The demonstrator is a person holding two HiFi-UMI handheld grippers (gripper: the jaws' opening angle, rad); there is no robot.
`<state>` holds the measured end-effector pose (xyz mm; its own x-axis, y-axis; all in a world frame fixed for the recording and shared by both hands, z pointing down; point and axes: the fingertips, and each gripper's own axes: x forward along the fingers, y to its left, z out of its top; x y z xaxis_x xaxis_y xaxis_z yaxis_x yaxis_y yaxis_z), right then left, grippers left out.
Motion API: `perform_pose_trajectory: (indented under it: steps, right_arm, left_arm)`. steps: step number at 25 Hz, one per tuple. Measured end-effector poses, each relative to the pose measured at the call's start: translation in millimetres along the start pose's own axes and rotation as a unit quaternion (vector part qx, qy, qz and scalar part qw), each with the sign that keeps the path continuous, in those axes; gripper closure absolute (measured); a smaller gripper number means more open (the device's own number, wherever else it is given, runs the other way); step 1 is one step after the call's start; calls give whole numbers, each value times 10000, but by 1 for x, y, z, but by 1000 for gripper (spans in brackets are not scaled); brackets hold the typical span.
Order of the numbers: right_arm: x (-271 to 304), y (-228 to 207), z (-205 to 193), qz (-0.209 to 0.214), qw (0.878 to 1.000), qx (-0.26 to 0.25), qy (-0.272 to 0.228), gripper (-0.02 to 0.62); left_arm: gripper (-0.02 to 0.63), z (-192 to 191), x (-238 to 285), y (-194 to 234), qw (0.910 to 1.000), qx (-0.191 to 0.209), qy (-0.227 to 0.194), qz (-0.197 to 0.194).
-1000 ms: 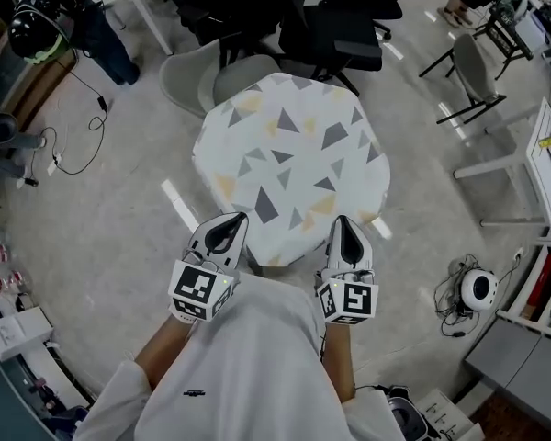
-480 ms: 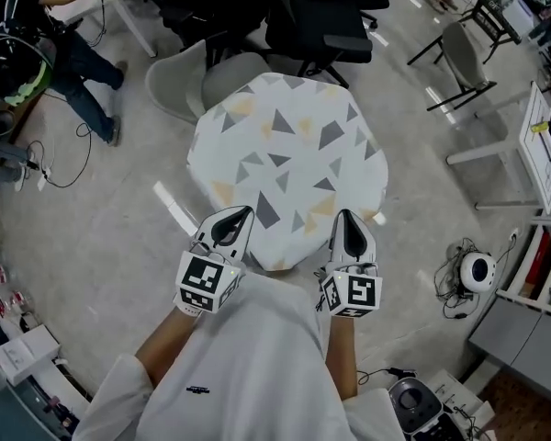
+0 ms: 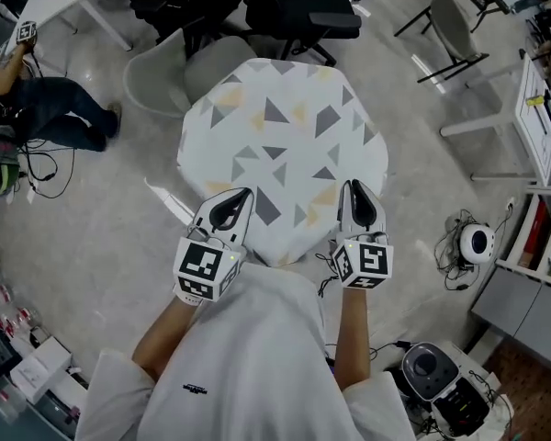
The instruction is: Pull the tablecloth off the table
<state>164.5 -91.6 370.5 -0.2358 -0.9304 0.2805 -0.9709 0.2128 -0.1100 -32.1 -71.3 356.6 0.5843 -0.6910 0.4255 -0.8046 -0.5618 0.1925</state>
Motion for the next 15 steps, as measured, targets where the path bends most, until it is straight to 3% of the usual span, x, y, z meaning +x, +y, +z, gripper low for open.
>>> perform_pose_trajectory:
  steps: [8, 15]
  right_arm:
    - [72, -53, -12, 208, 9993, -148, 263, 502]
    - [142, -96, -47, 390, 9965, -240, 706, 464]
  left_arm:
    - [600, 9, 53, 1, 9997, -85, 198, 103]
    - [600, 1, 102, 7, 9986, -154, 463, 208]
